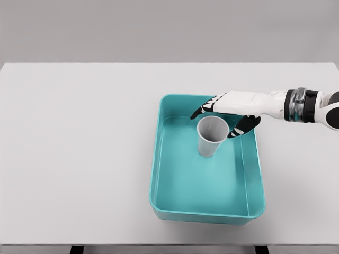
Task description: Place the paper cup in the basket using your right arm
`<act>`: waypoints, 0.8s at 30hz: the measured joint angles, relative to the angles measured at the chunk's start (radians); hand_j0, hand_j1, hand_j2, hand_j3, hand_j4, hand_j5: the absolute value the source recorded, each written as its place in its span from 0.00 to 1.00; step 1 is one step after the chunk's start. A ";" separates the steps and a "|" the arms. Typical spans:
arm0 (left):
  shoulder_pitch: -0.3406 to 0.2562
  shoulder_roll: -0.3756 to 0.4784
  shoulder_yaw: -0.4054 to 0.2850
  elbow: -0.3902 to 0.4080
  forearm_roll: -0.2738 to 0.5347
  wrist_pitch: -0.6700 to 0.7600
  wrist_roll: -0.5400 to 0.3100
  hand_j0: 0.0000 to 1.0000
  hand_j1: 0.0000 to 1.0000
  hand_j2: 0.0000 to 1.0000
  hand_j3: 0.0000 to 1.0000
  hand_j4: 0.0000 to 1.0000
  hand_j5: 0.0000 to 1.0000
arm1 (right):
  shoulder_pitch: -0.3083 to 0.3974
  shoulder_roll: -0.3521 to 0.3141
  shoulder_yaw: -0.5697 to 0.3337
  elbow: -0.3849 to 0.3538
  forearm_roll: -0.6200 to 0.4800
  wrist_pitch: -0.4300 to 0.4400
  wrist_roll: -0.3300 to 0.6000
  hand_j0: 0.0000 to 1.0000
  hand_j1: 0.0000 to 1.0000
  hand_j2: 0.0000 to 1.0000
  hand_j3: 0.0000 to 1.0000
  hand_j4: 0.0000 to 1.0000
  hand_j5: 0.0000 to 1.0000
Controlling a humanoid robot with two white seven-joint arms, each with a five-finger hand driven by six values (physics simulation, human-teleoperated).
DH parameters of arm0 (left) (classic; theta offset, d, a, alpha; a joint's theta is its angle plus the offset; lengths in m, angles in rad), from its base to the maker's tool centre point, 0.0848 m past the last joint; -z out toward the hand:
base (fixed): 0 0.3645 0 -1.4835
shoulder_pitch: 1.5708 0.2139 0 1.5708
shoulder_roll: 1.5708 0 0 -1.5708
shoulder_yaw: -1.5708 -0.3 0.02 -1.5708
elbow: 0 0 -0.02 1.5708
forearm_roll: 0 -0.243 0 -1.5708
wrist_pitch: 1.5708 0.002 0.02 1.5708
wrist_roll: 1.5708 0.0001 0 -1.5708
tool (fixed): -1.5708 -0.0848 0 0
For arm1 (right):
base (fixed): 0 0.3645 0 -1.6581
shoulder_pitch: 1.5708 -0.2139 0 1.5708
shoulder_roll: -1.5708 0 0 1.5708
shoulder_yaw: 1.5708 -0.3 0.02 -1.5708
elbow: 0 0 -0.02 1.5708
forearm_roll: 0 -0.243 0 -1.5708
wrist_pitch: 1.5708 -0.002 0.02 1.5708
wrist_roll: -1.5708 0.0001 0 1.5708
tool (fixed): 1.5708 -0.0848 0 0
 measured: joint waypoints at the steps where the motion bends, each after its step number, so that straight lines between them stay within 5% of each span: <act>1: -0.002 0.000 0.000 0.000 0.000 0.000 0.000 1.00 1.00 1.00 1.00 1.00 1.00 | 0.000 0.000 0.000 0.000 0.000 0.000 0.000 0.92 0.92 0.92 0.92 0.92 0.92; 15: 0.000 0.000 0.000 0.000 0.000 0.000 0.000 1.00 1.00 1.00 1.00 1.00 1.00 | -0.049 -0.028 -0.047 -0.002 -0.021 -0.017 0.000 0.99 0.99 0.99 0.99 0.99 0.99; 24: 0.000 0.000 0.000 0.000 0.000 0.000 0.000 1.00 1.00 1.00 1.00 1.00 1.00 | -0.044 -0.085 -0.131 -0.003 -0.086 -0.109 0.000 0.98 0.98 0.98 0.98 0.98 0.98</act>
